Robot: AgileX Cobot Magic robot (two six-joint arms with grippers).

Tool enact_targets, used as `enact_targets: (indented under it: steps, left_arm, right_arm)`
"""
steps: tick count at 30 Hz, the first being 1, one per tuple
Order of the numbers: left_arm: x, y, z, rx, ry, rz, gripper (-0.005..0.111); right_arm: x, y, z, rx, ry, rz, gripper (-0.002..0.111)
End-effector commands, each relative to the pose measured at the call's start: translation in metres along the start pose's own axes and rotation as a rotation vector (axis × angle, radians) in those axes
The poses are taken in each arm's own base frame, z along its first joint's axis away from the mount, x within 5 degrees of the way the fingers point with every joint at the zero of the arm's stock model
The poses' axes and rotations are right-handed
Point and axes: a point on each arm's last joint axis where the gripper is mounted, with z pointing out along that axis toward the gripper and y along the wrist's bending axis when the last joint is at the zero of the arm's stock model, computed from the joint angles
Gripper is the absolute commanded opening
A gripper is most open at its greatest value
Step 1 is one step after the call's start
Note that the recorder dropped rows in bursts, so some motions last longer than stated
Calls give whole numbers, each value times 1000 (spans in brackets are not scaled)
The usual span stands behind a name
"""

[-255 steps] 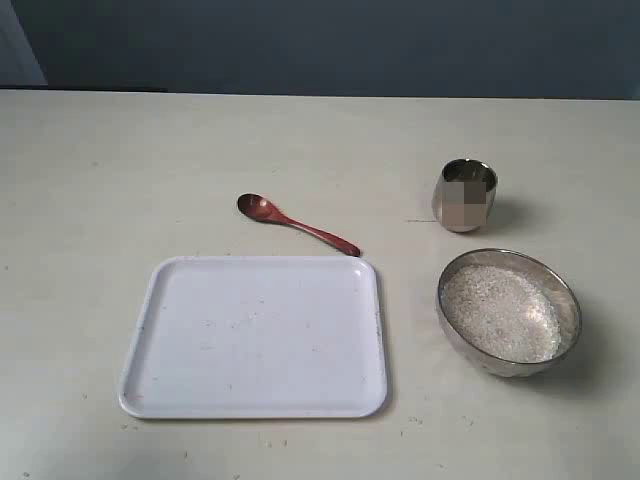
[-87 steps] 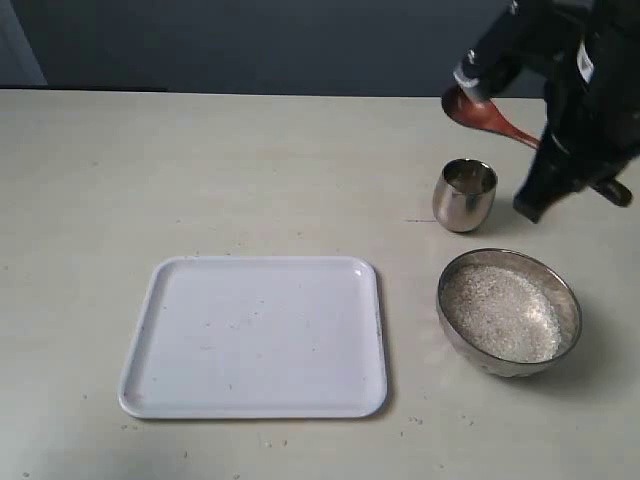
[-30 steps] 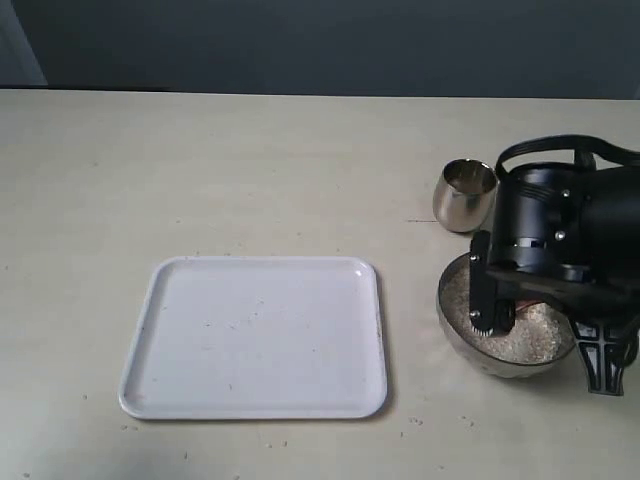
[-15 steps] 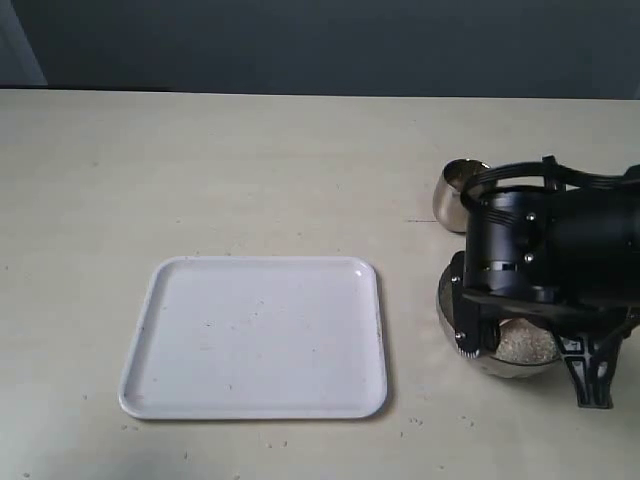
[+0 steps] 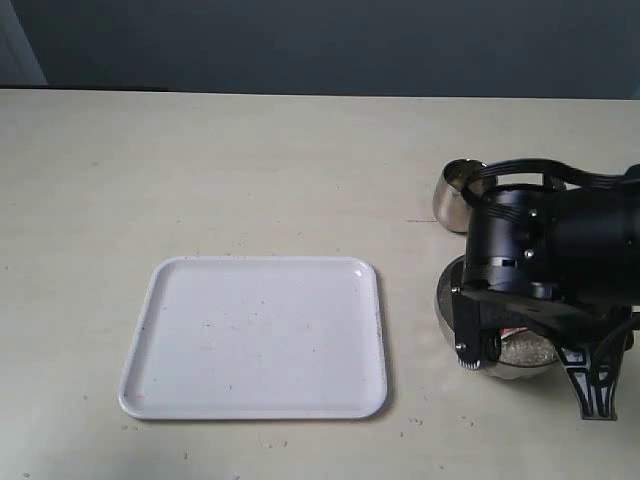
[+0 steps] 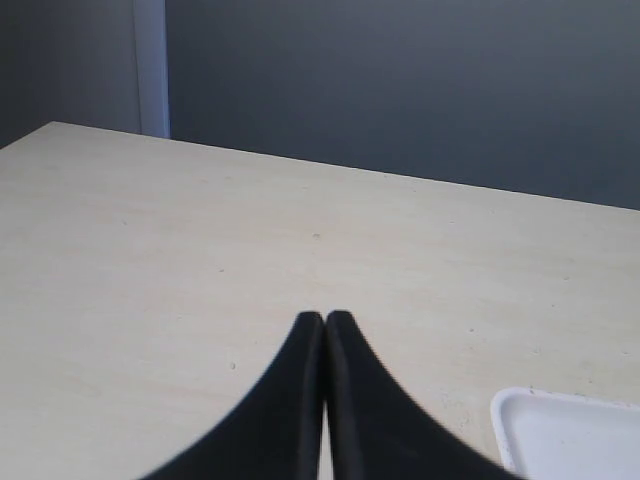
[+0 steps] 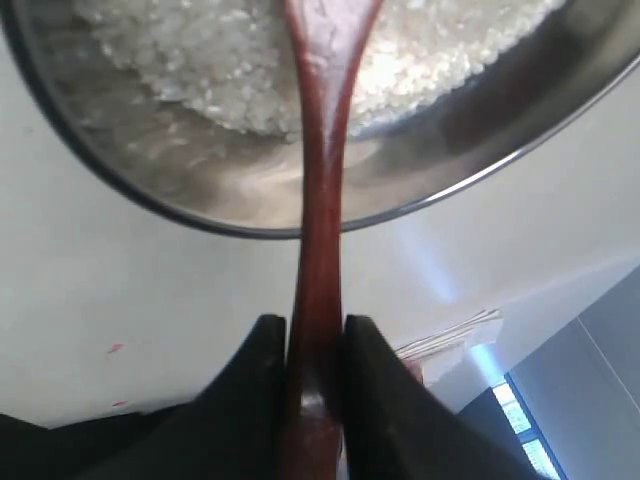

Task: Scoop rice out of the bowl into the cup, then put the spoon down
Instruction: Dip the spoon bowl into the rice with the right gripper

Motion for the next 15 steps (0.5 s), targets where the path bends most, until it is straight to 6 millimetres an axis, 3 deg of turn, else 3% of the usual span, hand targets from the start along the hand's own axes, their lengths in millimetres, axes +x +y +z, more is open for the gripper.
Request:
enact_targets:
  steps: [1, 15]
  left_arm:
    - [-2, -1, -1, 11, -18, -5, 1]
    - [-2, -1, -1, 11, -18, -5, 1]
  right_arm:
    - [5, -3, 5, -27, 7, 17, -1]
    - [11, -4, 7, -93, -7, 75, -1]
